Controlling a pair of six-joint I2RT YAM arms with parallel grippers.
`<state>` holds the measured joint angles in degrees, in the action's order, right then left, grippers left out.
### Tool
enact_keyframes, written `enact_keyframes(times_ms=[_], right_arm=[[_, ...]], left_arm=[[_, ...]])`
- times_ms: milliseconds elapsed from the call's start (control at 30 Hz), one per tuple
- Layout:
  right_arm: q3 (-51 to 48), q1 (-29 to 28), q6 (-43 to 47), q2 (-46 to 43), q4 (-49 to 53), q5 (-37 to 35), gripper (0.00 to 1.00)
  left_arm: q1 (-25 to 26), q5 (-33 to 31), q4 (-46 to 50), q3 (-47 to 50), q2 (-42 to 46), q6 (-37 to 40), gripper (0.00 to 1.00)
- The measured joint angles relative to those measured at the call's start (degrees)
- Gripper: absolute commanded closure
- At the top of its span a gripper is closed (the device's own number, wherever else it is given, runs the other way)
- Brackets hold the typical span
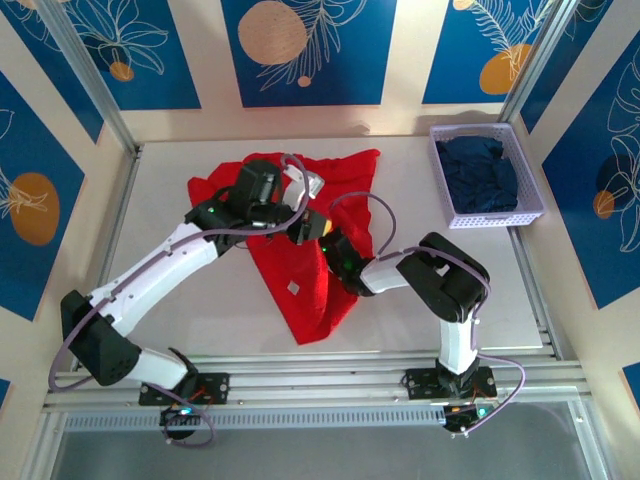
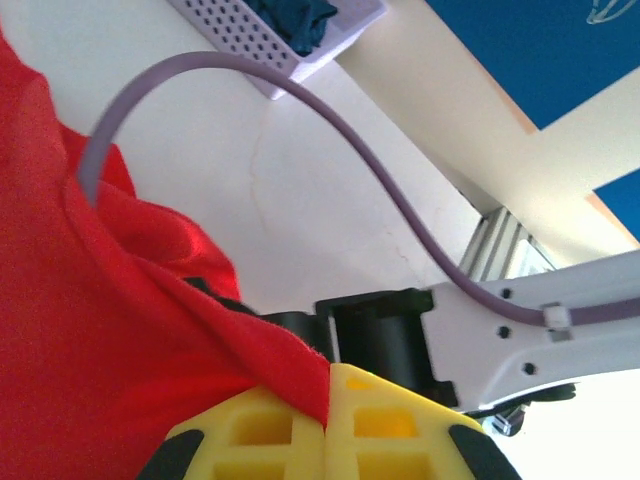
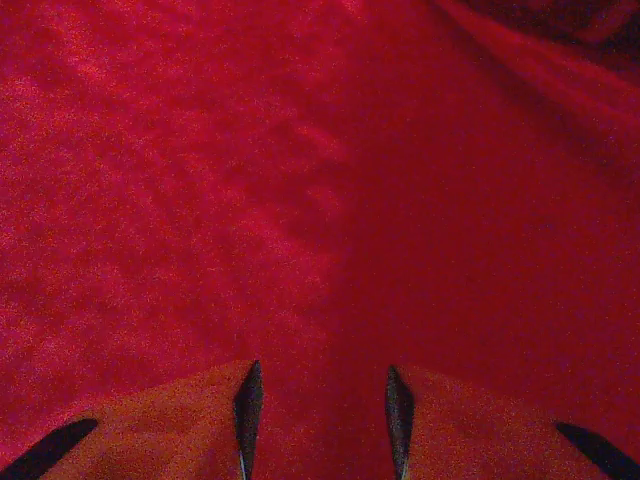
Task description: Fold the inside-out t-shirt
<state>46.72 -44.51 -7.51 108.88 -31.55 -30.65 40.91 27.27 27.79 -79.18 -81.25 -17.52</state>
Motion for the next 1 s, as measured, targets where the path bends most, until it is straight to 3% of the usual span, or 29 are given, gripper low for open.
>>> enact_keyframes(times_ms=[200, 500, 1000], right_arm=[[6.56, 1.20, -1.99, 0.26, 8.22, -0.04, 0.46], [22.25, 3.61, -6.03, 6.23, 23.80, 0.28, 0.39], [40.28, 5.03, -5.27, 15.67, 45.27, 5.73, 0.25]], left_arm=[[1.62, 0.17, 1.18, -6.88, -1.75, 0.02, 1.00], [1.62, 0.17, 4.63, -20.48, -4.02, 2.36, 1.00], [1.62, 1.36, 9.40, -33.53, -8.98, 4.57, 1.00]])
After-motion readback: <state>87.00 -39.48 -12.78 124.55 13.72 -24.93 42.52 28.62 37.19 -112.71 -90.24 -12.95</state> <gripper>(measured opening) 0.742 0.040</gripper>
